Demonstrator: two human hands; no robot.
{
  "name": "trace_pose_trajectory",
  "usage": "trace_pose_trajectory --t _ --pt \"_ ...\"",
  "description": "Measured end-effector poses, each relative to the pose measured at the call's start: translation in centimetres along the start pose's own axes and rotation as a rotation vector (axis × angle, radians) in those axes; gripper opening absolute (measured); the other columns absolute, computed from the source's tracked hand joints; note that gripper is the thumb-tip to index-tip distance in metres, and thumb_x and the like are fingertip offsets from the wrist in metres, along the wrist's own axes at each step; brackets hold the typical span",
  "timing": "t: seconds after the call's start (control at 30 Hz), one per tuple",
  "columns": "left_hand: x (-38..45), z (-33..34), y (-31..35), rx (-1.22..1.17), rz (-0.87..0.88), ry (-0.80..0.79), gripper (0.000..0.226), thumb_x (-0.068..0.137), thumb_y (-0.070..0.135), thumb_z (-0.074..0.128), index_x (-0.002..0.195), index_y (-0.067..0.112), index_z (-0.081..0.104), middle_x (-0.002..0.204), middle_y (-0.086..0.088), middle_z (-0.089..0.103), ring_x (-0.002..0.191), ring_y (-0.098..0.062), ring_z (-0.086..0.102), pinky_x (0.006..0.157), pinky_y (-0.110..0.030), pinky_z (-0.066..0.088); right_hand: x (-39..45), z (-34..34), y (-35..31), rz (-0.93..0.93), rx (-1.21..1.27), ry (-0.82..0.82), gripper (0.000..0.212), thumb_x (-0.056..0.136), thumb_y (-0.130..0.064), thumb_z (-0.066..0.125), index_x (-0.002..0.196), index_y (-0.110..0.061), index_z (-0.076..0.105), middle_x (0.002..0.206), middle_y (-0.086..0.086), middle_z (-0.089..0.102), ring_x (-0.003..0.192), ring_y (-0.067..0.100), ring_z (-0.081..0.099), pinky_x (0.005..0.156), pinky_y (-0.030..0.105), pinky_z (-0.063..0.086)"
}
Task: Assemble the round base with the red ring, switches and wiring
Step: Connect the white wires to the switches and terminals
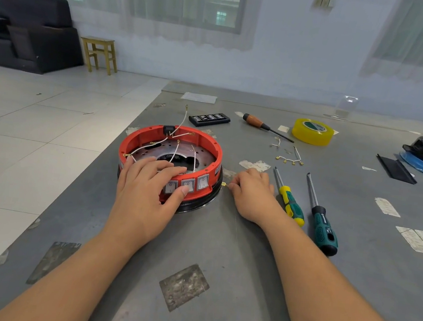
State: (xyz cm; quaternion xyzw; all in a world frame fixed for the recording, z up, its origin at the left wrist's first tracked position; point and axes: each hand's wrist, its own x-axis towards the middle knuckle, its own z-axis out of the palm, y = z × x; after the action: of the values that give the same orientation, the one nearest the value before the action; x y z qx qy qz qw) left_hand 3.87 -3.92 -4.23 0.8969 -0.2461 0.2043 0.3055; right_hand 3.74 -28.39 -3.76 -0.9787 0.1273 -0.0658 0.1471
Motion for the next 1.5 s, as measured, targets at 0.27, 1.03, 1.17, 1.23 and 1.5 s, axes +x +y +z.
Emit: trace_pose_trajectory --t 0.27,1.03,1.17,1.23,1.5 --pt "0.1 -0.3 0.6 -0.097 0.029 0.098 0.042 0.098 0.044 0.057 0.132 0.022 0.070 0.135 0.001 0.066 0.138 -0.024 0.048 0.123 -0.053 0.028 -1.8 -0.9 -2.3 -0.319 0.377 0.486 0.009 0.106 -0.018 0.046 0.098 -0.020 0.049 0.096 -0.006 0.050 0.088 0.012 0.044 0.076 0.030 0.040" --pt "-0.4 -0.9 2.0 -0.519 -0.097 0.180 0.035 0.094 0.059 0.038 0.090 0.039 0.068 0.108 0.031 0.062 0.117 0.004 0.047 0.110 -0.055 0.039 -3.5 0.4 -6.4 -0.876 0.163 0.699 0.011 0.093 0.002 0.060 0.101 -0.006 0.059 0.098 0.012 0.060 0.087 0.032 0.055 0.077 0.048 0.049" --pt "-0.3 -1.0 1.9 -0.533 -0.117 0.172 0.037 0.093 0.060 0.038 0.087 0.038 0.068 0.102 0.035 0.062 0.117 0.001 0.048 0.109 -0.053 0.040 -3.4 0.5 -6.5 -0.909 0.149 0.742 0.027 0.090 0.002 0.064 0.107 -0.014 0.050 0.102 0.010 0.062 0.091 0.032 0.058 0.079 0.047 0.050" --pt "-0.3 -1.0 1.8 -0.518 -0.102 0.181 0.038 0.093 0.058 0.040 0.089 0.035 0.070 0.103 0.034 0.062 0.116 0.000 0.048 0.107 -0.051 0.042 -3.4 0.6 -6.6 -0.878 0.174 0.734 0.025 0.092 -0.001 0.063 0.107 -0.014 0.049 0.104 0.010 0.063 0.093 0.031 0.058 0.081 0.046 0.050" --pt "-0.4 -1.0 1.5 -0.507 -0.091 0.206 0.015 0.094 0.051 0.052 0.096 0.044 0.066 0.106 0.043 0.054 0.118 -0.004 0.051 0.102 -0.043 0.047 -3.6 0.6 -6.2 -0.695 0.271 0.605 0.022 0.102 -0.023 0.052 0.113 -0.009 0.065 0.112 0.005 0.064 0.101 0.025 0.057 0.085 0.043 0.049"
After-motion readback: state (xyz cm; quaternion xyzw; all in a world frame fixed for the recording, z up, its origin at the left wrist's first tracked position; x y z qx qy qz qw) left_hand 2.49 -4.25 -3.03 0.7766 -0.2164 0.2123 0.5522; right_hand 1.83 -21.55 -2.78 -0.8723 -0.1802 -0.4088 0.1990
